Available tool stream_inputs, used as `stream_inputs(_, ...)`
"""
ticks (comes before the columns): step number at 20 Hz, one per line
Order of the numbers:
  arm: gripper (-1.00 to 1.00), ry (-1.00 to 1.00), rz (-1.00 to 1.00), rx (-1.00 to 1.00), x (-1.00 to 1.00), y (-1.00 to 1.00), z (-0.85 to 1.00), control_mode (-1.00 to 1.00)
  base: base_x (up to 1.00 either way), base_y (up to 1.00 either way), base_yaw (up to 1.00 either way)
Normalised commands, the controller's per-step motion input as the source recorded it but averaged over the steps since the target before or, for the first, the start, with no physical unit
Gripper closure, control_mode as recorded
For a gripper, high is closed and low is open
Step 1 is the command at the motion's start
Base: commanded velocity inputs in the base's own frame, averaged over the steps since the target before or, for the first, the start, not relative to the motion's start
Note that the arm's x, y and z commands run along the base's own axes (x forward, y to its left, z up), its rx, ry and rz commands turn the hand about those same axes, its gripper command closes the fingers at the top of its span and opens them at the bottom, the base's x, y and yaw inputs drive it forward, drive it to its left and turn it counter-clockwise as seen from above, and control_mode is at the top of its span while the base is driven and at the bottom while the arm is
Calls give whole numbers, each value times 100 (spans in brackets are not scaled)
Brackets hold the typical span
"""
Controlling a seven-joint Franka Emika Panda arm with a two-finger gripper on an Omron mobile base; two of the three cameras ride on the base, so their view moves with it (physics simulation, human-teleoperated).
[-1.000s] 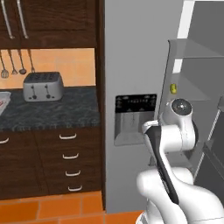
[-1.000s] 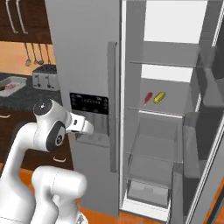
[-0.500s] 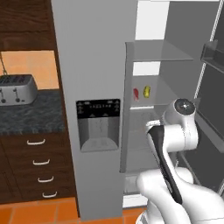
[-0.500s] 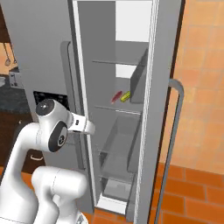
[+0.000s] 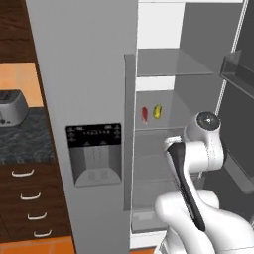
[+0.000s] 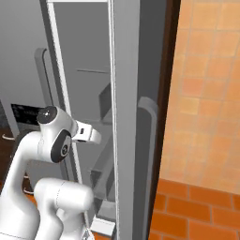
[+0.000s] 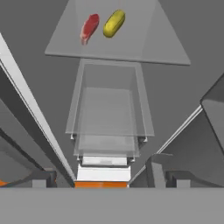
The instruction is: Place one cucumber and one steak in each tupperware on the nearby counter, to pack two identical lunches.
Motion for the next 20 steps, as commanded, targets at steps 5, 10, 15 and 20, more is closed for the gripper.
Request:
stream_inputs(5,-100,0,0,0,0,0,0,100,52,-43,-2)
stream_inputs(10,-100,-1,-2,1,66,0,54,-100,14,-3,0)
stream_inputs(15,-100,-5,0,3,70,-2,99,-100,0,0,0)
stream_inputs(20,-100,-3,0,7,43,-2,34,-100,0,0,0)
